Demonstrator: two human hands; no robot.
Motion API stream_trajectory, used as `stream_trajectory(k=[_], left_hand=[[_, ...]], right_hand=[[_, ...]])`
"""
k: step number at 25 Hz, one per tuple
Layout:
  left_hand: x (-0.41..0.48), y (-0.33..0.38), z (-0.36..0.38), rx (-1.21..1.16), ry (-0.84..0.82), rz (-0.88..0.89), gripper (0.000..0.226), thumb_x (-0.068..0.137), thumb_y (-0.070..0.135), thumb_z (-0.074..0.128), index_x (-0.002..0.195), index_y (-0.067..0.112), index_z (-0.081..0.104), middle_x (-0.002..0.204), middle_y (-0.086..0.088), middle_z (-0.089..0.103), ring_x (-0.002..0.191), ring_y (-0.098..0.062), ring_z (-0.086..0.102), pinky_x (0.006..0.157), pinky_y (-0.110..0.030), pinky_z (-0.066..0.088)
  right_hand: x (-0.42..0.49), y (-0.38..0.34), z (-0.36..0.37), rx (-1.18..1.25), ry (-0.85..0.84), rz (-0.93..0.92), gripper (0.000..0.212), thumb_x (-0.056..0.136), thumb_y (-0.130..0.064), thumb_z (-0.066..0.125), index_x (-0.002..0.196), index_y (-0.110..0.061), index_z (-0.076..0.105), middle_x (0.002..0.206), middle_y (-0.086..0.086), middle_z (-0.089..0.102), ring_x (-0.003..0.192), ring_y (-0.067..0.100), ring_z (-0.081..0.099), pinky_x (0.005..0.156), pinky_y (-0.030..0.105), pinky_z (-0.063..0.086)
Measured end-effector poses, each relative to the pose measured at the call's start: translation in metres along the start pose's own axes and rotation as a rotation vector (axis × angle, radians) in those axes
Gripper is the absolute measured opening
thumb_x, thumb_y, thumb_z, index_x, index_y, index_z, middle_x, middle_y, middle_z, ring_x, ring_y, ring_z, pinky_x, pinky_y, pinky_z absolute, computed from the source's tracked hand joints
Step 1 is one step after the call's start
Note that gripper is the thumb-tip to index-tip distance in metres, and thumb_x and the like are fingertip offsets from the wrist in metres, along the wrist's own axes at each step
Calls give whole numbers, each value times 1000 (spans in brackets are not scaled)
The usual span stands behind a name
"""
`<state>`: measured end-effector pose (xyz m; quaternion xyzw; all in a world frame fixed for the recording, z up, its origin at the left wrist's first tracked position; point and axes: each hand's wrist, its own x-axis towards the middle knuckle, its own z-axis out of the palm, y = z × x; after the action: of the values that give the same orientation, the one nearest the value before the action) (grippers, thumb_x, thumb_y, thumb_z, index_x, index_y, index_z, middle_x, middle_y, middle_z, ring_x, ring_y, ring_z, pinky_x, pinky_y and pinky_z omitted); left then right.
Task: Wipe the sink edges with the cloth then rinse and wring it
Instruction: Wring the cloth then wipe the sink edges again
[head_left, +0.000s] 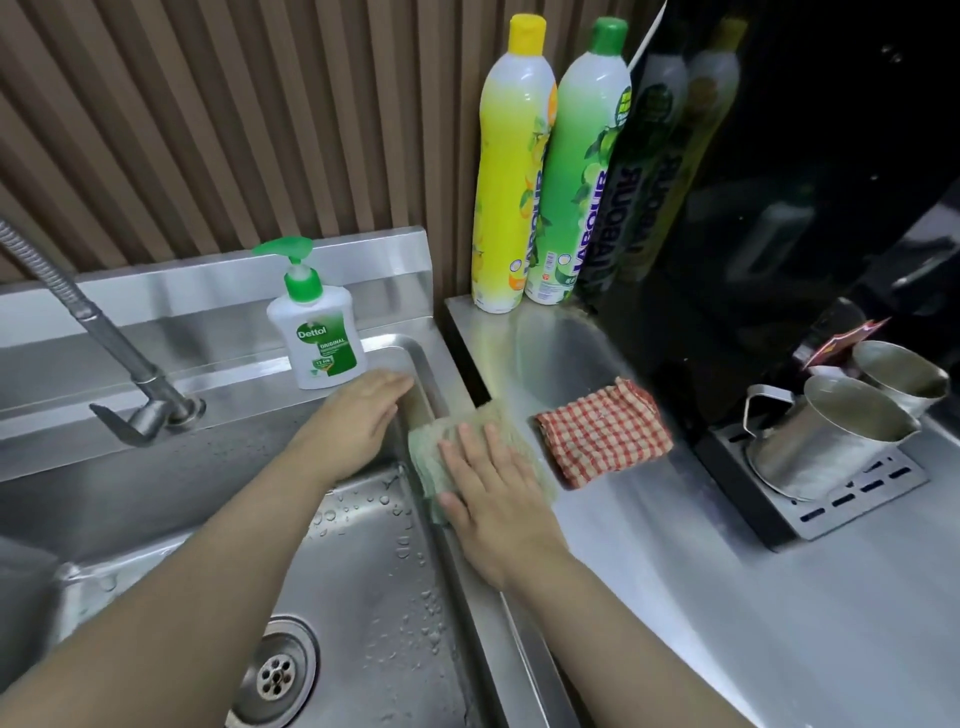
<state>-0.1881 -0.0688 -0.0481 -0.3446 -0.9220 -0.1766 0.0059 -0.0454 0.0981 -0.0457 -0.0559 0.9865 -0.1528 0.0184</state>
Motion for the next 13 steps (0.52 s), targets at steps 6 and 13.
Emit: stream_trajectory(k=[6, 13], left_hand=[[-19, -18, 12, 218, -33, -94, 71, 87, 48, 9, 143, 9, 29, 152, -9, 26, 142, -23, 19, 113, -34, 3], [-17, -24, 17, 131, -59, -112, 82, 79, 56, -5, 147, 14, 11, 157, -2, 6, 138, -5, -7, 114, -28, -8]], right_hand=[[72, 6, -4, -239, 93, 52, 57, 96, -38, 9, 149, -20, 21, 158, 2, 14, 145, 28, 14, 116, 46, 5], [122, 11, -7, -266, -59, 36, 53, 101, -34, 12, 151, -21, 0, 159, 1, -7, 146, 23, -9, 115, 42, -8]])
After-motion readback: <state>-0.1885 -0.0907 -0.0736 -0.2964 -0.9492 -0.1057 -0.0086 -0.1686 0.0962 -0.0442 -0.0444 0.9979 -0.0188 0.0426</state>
